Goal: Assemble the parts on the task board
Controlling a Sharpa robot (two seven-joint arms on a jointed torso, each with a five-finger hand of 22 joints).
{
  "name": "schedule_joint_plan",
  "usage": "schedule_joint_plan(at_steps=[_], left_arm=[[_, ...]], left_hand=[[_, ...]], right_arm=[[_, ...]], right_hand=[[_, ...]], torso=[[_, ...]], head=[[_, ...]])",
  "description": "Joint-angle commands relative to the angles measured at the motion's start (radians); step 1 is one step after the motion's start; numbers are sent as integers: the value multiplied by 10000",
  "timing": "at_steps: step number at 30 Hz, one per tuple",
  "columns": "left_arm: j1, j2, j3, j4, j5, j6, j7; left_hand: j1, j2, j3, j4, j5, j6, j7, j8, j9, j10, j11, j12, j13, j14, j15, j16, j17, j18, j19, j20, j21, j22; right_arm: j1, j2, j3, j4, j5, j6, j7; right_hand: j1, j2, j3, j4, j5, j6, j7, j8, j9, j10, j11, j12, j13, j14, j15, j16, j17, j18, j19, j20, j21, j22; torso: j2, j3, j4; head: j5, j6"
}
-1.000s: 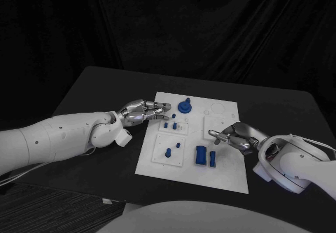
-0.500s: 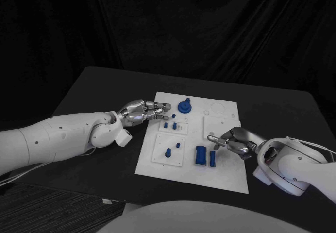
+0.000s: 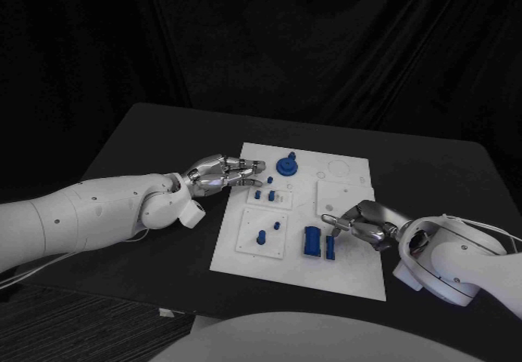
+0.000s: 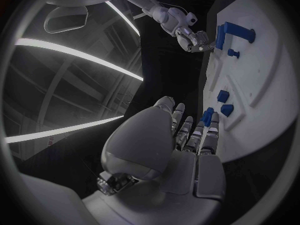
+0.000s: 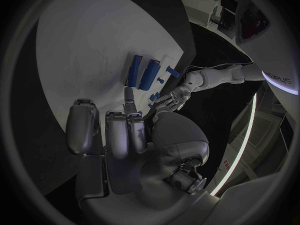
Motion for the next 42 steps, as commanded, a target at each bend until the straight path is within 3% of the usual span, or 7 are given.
schedule_joint_plan(at_steps=[1, 13, 15, 22, 33, 36, 42], left_arm=[[-15, 2, 9, 29, 64, 76, 188], [-17, 0, 9, 22, 64, 69, 206], [-18, 0, 9, 23, 64, 69, 208], [-19, -14, 9, 29, 64, 64, 218], [-19, -72, 9, 69, 64, -112, 593], [-19, -115, 9, 116, 64, -363, 1074], [-19, -294, 9, 340, 64, -1210, 2386]], left_hand=[[105, 7, 33, 0, 40, -18, 9, 33, -1, 16, 43, -1, 9, -28, 31, 32, 4, -163, -5, -20, 19, 5], [105, 7, 33, 0, 40, -18, 9, 33, -1, 16, 43, -1, 9, -28, 31, 32, 4, -163, -5, -20, 19, 5], [105, 7, 33, 0, 40, -18, 9, 33, -1, 16, 43, -1, 9, -28, 31, 32, 4, -163, -5, -20, 19, 5], [105, 7, 33, 0, 40, -18, 9, 33, -1, 16, 43, -1, 9, -28, 31, 32, 4, -163, -5, -20, 19, 5], [89, -37, 99, -12, 30, 18, 22, 47, 5, 52, 72, 32, 16, -19, 19, 50, 6, -141, 8, -30, 23, 9], [-2, -168, 108, 19, -31, 84, 26, 73, 15, 172, 116, 137, 36, 29, -23, 105, 16, -60, 11, -49, 18, 19], [-1308, -306, -431, 280, -165, 148, -58, 128, 17, 210, -53, 226, 31, -343, -445, -202, -50, 595, -438, -223, -192, -427]], right_arm=[[-38, 6, -1, 35, -46, 180, -236], [-59, -24, -1, 166, -1344, 207, -353], [-70, -40, -1, 224, -2139, 77, -278], [-115, -115, -1, 401, -4427, -528, 97], [-177, -388, -1, 578, -6141, -1763, 848], [-188, -478, -1, 648, -6180, -1918, 1017], [-213, -598, -3, 707, -5126, -1742, 882]], right_hand=[[45, 58, -74, 4, 56, 61, 26, -47, -21, 1064, 75, 14, 2631, 778, 72, -39, 1106, -25, 106, 76, -24, 1850], [214, 62, -237, 7, 122, -106, 86, -343, -218, 1064, 112, 14, 2631, 759, 98, -78, 1010, 7, 43, 94, -171, 1803], [275, 62, -406, 13, 64, -490, 116, -699, -457, 1064, -8, 14, 2631, 750, 23, -99, 963, 18, 28, 71, -192, 1797], [307, 109, -763, 12, -142, -871, -218, -1166, -854, 1064, -298, 14, 2631, 764, -220, -88, 1006, 1, 56, -149, -110, 1823], [164, 306, -1070, 18, -553, -746, -178, -1359, -1168, 1064, -290, 14, 2631, 814, -270, 4, 1220, -84, 195, -230, 248, 1929], [-113, 480, -1311, 20, -720, -287, -113, -1311, -1297, 1064, -218, 14, 2631, 836, -253, 54, 1322, -128, 270, -218, 456, 1988], [-540, 696, -1406, 33, -463, 395, -55, -1250, -1429, 1064, -8, 14, 2631, 837, -117, 73, 1340, -154, 294, -126, 560, 2011]], torso=[[1, 1, 0], [7, 2, 0], [7, 2, 1], [2, 2, -2], [2, 3, 1], [0, 3, -3], [-10, 7, -14]], head=[[4, 0], [2, 0], [5, 0], [6, 0], [22, 0], [6, 0], [-10, 0]])
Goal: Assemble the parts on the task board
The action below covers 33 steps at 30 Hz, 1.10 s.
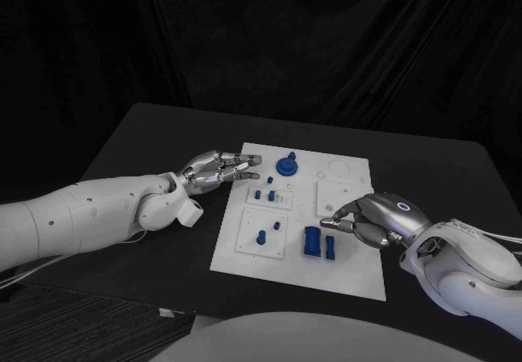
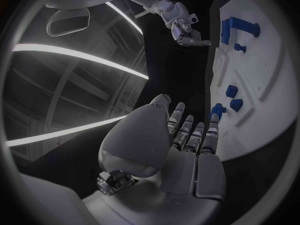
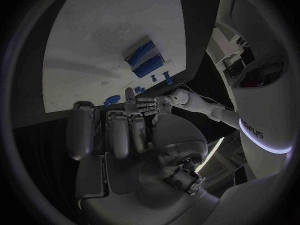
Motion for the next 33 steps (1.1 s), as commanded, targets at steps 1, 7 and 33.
schedule_joint_plan(at_steps=[1, 7, 33], left_arm=[[-11, -103, 9, 173, 64, -950, 1773], [-11, -308, 9, 454, 65, -1784, 2721], [-12, -232, 8, 290, 64, -1883, 2398]], left_hand=[[-902, 30, -512, 19, -207, 19, -48, 55, 6, -123, -193, -45, -26, -235, -226, -264, -55, 256, -384, -162, -141, -430], [-1729, 32, -1511, 11, -934, -597, -448, -94, -71, -638, -776, -416, -91, -641, -869, -877, -174, 122, -1136, -989, -300, -1874], [-796, 765, -2048, -30, -401, -1253, -521, -214, -126, -1174, -853, -730, -152, -732, -702, -1178, -229, 247, -1801, -676, -588, -4177]], right_arm=[[-31, -61, -1, 24, 677, -220, 136], [-115, -95, -3, -113, 1771, 362, -106], [-382, 116, -3, -329, 2944, 493, 19]], right_hand=[[-285, 1, 56, 10, 260, 230, 57, -4, -81, 1048, 119, 14, 2631, 808, 116, 37, 1328, -151, 287, 94, 40, 2001], [-528, 12, 169, 19, 290, 387, 122, -46, -157, 1048, 186, 14, 2631, 801, 194, 31, 1300, -143, 267, 166, 10, 1989], [-762, -27, 931, -6, 1376, 584, 147, -362, -501, 1048, 218, 14, 2631, 798, 230, 47, 1297, -148, 279, 245, 106, 2007]], torso=[[-12, 4, -11], [-7, -4, 7], [0, -5, 4]], head=[[-16, 0], [19, 0], [19, 0]])
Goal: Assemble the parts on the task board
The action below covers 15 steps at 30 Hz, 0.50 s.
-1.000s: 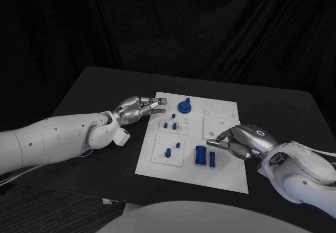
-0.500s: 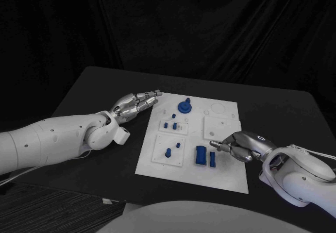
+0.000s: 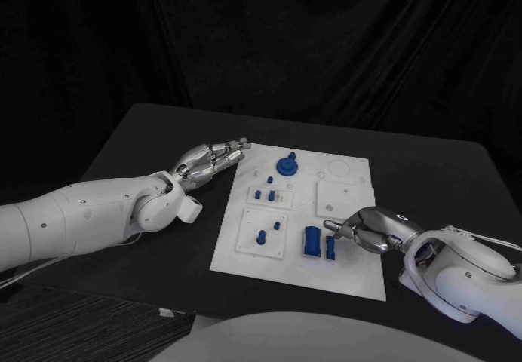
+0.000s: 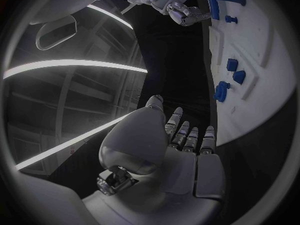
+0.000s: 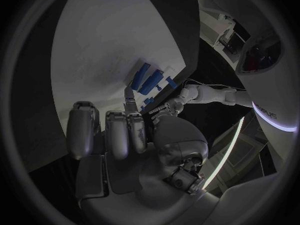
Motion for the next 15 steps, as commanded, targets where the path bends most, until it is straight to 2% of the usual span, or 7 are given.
schedule_joint_plan(at_steps=[1, 7, 15], left_arm=[[-11, 23, 8, -6, 61, 83, 1849], [-11, 38, 8, -34, 61, 159, 1756], [-12, 79, 8, -76, 61, 252, 1660]], left_hand=[[154, 2, 20, -28, 72, 24, 71, 13, 12, 27, 97, 48, 4, 5, 102, 50, 26, 107, 7, 111, -32, 14], [300, 21, 65, -52, 124, 57, 106, 19, 16, 39, 144, 78, 7, 25, 179, 72, 34, 91, 9, 175, -31, 18], [518, 20, 149, -78, 215, 165, 144, 39, 30, 52, 194, 117, 11, 67, 299, 121, 50, 116, 20, 346, -21, 63]], right_arm=[[-30, -22, 1, 93, 92, -311, 54], [-31, -63, 2, 237, -1, -580, 84], [-31, -71, 2, 326, -39, -587, 81]], right_hand=[[-45, 18, 73, -7, 65, 77, -1, -69, -17, 1028, 62, 14, 2631, 798, 86, 47, 1295, -147, 242, 64, 7, 2009], [-17, 12, 82, -12, 107, 97, 9, -76, -30, 1028, 73, 14, 2631, 794, 91, 41, 1273, -149, 244, 67, 16, 2011], [26, 5, 96, -13, 185, 127, 26, -88, -50, 1028, 87, 14, 2631, 792, 100, 38, 1263, -145, 237, 72, 1, 2005]], torso=[[-5, -1, 2], [-2, -1, -5], [-6, -2, -4]], head=[[21, 0], [-4, 0], [-16, 0]])
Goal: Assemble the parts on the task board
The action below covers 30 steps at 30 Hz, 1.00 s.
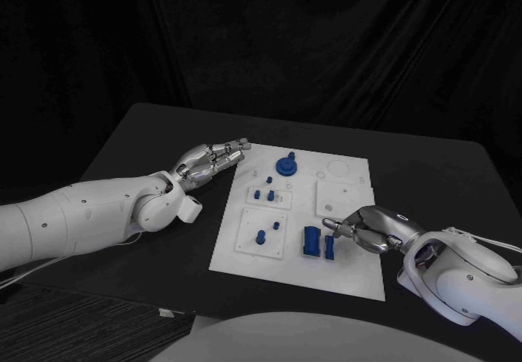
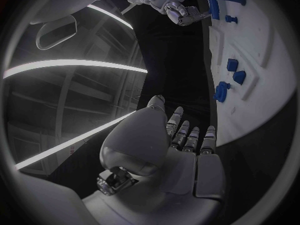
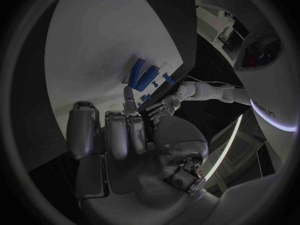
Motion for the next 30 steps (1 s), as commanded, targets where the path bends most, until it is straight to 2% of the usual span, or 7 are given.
schedule_joint_plan(at_steps=[1, 11, 30], left_arm=[[-12, 26, 9, 3, 61, 185, 1641], [-14, 55, 9, -23, 61, 322, 1535], [-22, 100, 9, -76, 61, 493, 1393]], left_hand=[[115, -3, 70, 4, 54, 49, 23, 40, 19, 4, 79, 46, 11, 32, 90, 59, 13, 121, -17, 103, -21, 16], [288, -12, 162, -8, 119, 71, 59, 45, 24, 43, 126, 103, 20, 140, 254, 180, 52, 122, -9, 243, -16, 35], [481, -3, 314, -60, 185, 177, 148, 65, 39, 123, 264, 200, 36, 227, 323, 284, 78, 113, -1, 305, -12, 46]], right_arm=[[-27, 13, 0, 70, -65, -215, 73], [-27, 105, 0, -16, -67, 47, -41], [-122, 328, 0, -225, -41, 624, -247]], right_hand=[[25, 5, 69, 14, 45, 92, -9, -41, -9, 1029, 86, 14, 2631, 825, 64, 39, 1262, -146, 237, 72, 2, 2006], [102, 2, 95, 9, 138, 127, 17, -60, -38, 1029, 109, 14, 2631, 824, 81, 37, 1254, -146, 234, 85, 0, 2005], [434, -9, 208, 5, 535, 80, 76, -224, -191, 1029, 163, 14, 2631, 804, 132, 9, 1159, -123, 188, 133, -88, 1973]], torso=[[0, -1, -3], [1, 0, 1], [2, -1, 1]], head=[[-1, 0], [-6, 0], [-12, 0]])
